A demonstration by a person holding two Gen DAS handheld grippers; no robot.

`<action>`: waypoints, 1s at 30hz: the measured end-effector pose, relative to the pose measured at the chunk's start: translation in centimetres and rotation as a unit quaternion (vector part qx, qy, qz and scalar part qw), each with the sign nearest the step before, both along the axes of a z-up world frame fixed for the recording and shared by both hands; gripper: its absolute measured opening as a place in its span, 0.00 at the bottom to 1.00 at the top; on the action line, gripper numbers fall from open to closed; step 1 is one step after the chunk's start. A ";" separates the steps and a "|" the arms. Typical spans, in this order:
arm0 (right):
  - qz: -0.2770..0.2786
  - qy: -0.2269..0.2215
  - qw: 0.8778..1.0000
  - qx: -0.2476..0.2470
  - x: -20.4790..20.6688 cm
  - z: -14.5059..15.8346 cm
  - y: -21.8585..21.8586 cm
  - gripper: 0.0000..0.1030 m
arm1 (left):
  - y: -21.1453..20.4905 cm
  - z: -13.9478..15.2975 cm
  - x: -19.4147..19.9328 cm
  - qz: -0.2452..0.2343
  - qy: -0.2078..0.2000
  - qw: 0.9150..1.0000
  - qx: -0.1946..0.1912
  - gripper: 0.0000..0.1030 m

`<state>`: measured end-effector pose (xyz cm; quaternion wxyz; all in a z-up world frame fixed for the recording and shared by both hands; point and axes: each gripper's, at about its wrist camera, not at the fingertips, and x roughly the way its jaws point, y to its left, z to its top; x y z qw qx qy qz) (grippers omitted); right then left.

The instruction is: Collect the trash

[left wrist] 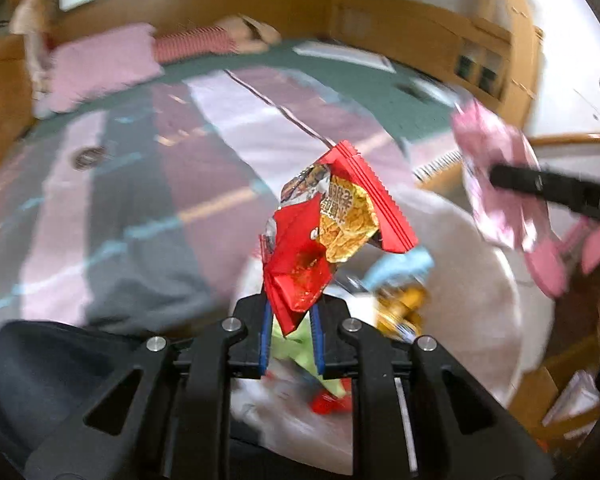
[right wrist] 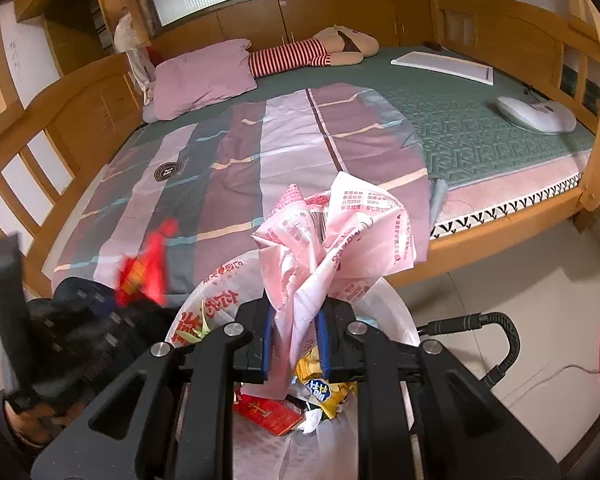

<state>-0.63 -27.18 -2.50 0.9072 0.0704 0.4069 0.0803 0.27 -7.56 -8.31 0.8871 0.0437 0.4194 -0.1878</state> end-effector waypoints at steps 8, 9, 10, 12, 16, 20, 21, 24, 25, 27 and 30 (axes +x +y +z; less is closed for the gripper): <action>0.002 0.028 0.999 0.022 -0.2 -1.7 -0.7 0.18 | -1.4 -1.9 0.1 -0.009 0.037 0.999 -0.005 0.60; 0.008 0.039 0.999 0.030 -0.1 -2.2 -0.6 0.19 | -1.3 -1.7 0.0 -0.006 0.033 0.999 -0.005 0.66; 0.012 0.044 0.998 0.035 -0.2 -2.4 -0.6 0.19 | -1.1 -1.5 -0.1 -0.001 0.027 1.000 -0.006 0.68; 0.016 0.054 0.997 0.047 -0.3 -2.8 -0.6 0.35 | -0.7 -0.8 -0.3 0.014 0.009 1.000 -0.003 0.75; 0.017 0.036 0.997 0.066 -1.0 -2.2 -0.5 0.54 | 0.6 1.8 -1.0 0.079 -0.069 0.994 0.032 0.82; 0.008 -0.015 0.998 0.055 -2.3 0.2 0.1 0.76 | 2.0 5.4 -2.1 0.141 -0.149 0.977 0.056 0.89; 0.004 -0.027 0.998 0.051 -2.6 0.7 0.2 0.80 | 2.1 6.2 -2.4 0.153 -0.168 0.972 0.065 0.92; -0.023 -0.088 0.995 0.036 -4.0 3.0 0.7 0.94 | 2.5 9.0 -3.5 0.184 -0.218 0.955 0.086 0.96; -0.033 -0.118 0.992 0.028 -4.8 4.0 0.9 0.94 | 2.6 10.0 -3.9 0.191 -0.233 0.949 0.090 0.97; -0.036 -0.165 0.986 0.011 -5.9 5.6 1.3 0.96 | 2.9 11.6 -4.5 0.199 -0.239 0.946 0.090 0.97; -0.037 -0.216 0.976 -0.002 -6.9 7.6 1.0 0.97 | 3.4 13.7 -5.4 0.209 -0.234 0.947 0.067 0.97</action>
